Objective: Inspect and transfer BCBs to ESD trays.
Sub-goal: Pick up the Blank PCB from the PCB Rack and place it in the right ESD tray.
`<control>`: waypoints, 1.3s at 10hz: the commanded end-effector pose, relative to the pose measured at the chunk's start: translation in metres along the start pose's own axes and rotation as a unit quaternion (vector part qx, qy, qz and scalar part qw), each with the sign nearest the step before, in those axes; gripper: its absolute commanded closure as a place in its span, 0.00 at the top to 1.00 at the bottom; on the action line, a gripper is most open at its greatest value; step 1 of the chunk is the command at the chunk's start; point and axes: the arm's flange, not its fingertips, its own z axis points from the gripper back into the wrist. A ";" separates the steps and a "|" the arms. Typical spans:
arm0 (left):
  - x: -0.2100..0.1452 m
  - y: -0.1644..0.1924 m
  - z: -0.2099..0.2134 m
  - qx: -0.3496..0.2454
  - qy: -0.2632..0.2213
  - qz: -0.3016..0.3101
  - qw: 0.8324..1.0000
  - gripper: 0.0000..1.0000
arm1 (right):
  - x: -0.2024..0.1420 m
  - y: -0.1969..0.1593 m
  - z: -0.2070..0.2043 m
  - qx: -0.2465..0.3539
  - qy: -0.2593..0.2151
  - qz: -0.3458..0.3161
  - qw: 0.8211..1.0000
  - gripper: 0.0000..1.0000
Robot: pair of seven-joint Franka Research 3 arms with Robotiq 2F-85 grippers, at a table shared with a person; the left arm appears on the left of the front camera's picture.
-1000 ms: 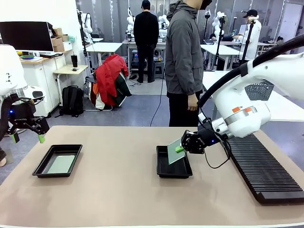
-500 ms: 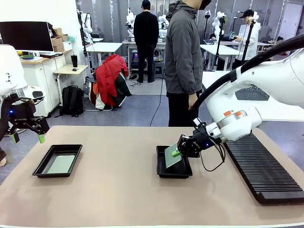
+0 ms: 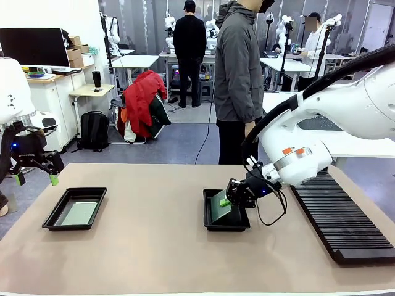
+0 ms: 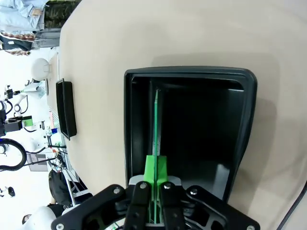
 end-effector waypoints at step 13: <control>0.000 0.001 0.000 0.000 0.000 0.001 1.000 1.00 | -0.002 0.029 0.003 -0.055 0.011 -0.011 0.998 0.39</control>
